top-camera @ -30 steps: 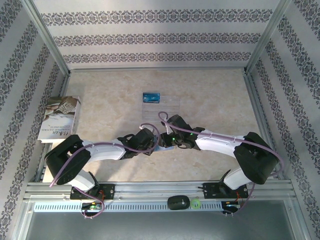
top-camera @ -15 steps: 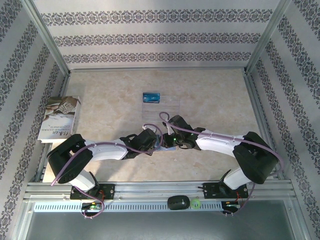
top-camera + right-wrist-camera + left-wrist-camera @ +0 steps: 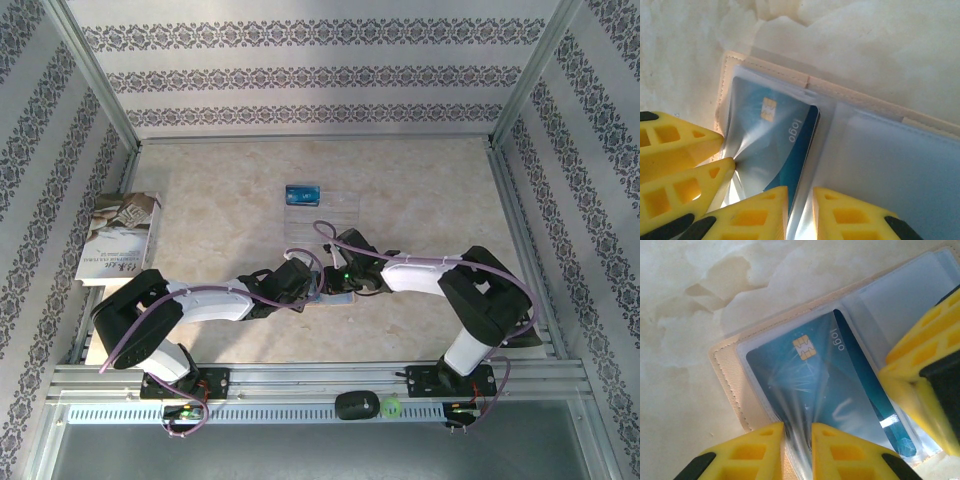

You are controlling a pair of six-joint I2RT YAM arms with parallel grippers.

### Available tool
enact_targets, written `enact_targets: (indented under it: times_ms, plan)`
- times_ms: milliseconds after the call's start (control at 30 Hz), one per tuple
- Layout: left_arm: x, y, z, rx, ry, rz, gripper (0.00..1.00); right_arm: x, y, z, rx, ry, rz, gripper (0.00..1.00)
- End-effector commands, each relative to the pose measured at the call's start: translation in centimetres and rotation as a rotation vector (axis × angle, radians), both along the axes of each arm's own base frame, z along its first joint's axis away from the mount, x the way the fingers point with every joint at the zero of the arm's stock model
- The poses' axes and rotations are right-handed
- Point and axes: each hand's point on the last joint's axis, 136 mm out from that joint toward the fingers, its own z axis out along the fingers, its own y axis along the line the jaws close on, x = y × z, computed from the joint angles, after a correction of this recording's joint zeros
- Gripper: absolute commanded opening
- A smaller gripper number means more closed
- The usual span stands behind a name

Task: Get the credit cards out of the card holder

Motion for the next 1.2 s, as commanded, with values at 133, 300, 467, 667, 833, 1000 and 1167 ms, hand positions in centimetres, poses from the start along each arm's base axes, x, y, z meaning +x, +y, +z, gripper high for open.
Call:
enact_targets:
  times_ms: [133, 300, 467, 667, 833, 1000, 1167]
  plan:
    - [-2.6, 1.8, -2.7, 0.071, 0.107, -0.026, 0.22, 0.7, 1.2, 0.4, 0.061, 0.015, -0.003, 0.22]
    - [-2.7, 1.9, -2.6, 0.065, 0.109, -0.021, 0.23, 0.7, 0.7, 1.3, 0.063, -0.013, -0.029, 0.21]
    - [-2.6, 2.0, -2.3, 0.058, 0.102, -0.019, 0.24, 0.9, 0.6, 3.9, 0.102, -0.054, -0.054, 0.24]
    - [-2.5, 1.9, -2.3, 0.051, 0.101, -0.017, 0.24, 0.0, 2.0, 2.4, 0.141, 0.076, -0.064, 0.22]
    - [-2.6, 2.1, -2.3, 0.051, 0.101, -0.019, 0.25, -0.3, 1.2, 0.4, 0.111, 0.127, -0.118, 0.21]
    - [-2.6, 2.2, -2.3, 0.049, 0.101, -0.016, 0.25, -0.2, 0.3, -0.1, 0.093, 0.139, -0.162, 0.20]
    - [-2.6, 2.3, -2.4, 0.047, 0.101, -0.012, 0.25, -0.3, -0.1, -0.6, 0.075, 0.158, -0.174, 0.18]
